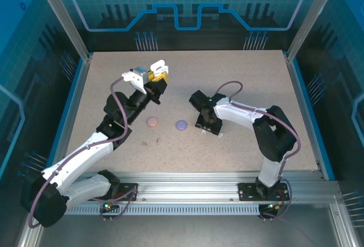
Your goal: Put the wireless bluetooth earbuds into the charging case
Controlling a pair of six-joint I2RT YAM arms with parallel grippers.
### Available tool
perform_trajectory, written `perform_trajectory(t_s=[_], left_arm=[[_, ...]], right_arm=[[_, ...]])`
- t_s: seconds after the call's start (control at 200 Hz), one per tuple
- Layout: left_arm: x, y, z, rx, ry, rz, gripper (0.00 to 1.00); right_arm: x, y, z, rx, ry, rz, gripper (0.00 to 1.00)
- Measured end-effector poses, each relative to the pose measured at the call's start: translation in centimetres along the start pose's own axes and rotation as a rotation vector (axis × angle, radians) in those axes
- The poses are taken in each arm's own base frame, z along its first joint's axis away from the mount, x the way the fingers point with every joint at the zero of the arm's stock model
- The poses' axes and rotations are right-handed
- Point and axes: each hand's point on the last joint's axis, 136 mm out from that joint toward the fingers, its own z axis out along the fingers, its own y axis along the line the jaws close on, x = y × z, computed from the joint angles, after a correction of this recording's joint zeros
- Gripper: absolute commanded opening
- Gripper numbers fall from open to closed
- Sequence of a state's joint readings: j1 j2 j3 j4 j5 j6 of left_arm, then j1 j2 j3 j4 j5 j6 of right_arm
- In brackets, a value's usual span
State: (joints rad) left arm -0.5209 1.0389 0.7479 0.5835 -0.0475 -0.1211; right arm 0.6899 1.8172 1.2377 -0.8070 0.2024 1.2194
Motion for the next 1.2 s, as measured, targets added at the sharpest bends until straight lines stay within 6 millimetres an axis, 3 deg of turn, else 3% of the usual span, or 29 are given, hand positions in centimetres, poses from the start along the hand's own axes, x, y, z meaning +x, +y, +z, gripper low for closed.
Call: perform_trajectory(t_s=[0.575, 0.95, 1.196], left_arm=[[0.3, 0.1, -0.1, 0.0, -0.002, 0.02, 0.0], [0.4, 0.1, -0.1, -0.001, 0.001, 0.023, 0.0], [0.5, 0.1, -0.1, -0.001, 0.001, 0.023, 0.0]], right_arm=[[0.3, 1.2, 1.8, 0.031, 0.023, 0.052, 0.54], [0.8, 1.7, 2.6, 0.025, 0.041, 0.045, 0.43], [0.8, 1.7, 2.7, 0.022, 0.039, 0.035, 0.44]])
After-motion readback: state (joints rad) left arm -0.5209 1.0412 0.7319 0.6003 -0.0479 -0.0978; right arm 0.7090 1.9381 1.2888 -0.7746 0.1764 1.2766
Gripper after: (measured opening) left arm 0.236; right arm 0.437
